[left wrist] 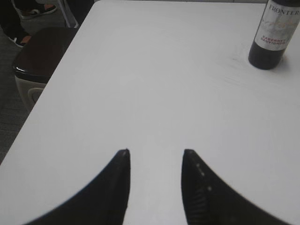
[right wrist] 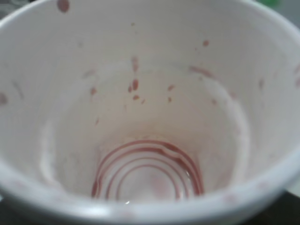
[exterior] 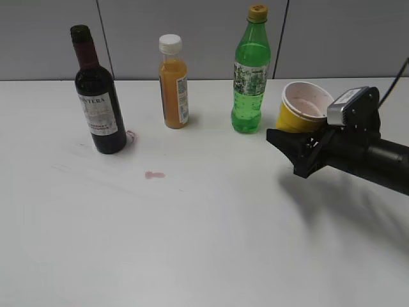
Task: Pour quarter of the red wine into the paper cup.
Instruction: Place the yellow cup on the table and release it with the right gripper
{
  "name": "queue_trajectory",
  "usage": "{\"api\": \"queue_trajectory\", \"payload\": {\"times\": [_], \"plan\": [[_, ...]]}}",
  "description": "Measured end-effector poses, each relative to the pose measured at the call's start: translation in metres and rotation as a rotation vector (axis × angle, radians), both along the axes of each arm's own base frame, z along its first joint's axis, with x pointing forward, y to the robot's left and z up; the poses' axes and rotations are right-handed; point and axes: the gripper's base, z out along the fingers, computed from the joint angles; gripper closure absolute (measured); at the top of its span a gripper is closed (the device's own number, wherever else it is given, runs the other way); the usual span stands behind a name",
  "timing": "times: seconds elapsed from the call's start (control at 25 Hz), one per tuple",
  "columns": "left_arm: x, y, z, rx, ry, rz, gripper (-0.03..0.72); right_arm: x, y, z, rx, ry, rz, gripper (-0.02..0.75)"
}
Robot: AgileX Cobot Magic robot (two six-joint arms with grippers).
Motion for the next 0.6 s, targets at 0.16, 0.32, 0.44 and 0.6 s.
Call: {"api": "queue_trajectory", "payload": {"times": [0.16,0.32,0.44,0.6], "plan": [[0.0,0.0,0.0,0.0,0.0,0.0,0.421,0.015,0.016,0.014,0.018,-0.011,0.203,0.29],[0.0,0.0,0.0,0.0,0.001,0.0,0.421,0.024,0.042,0.022,-0.013,-0.013,0.347,0.29],[0.0,0.0,0.0,0.0,0.001,0.0,0.421,0.03,0.068,0.016,0.004,-0.008,0.44,0.29],[0.0,0.0,0.0,0.0,0.0,0.0,0.421,0.038,0.098,-0.006,0.007,0.012,0.579,0.29]]}}
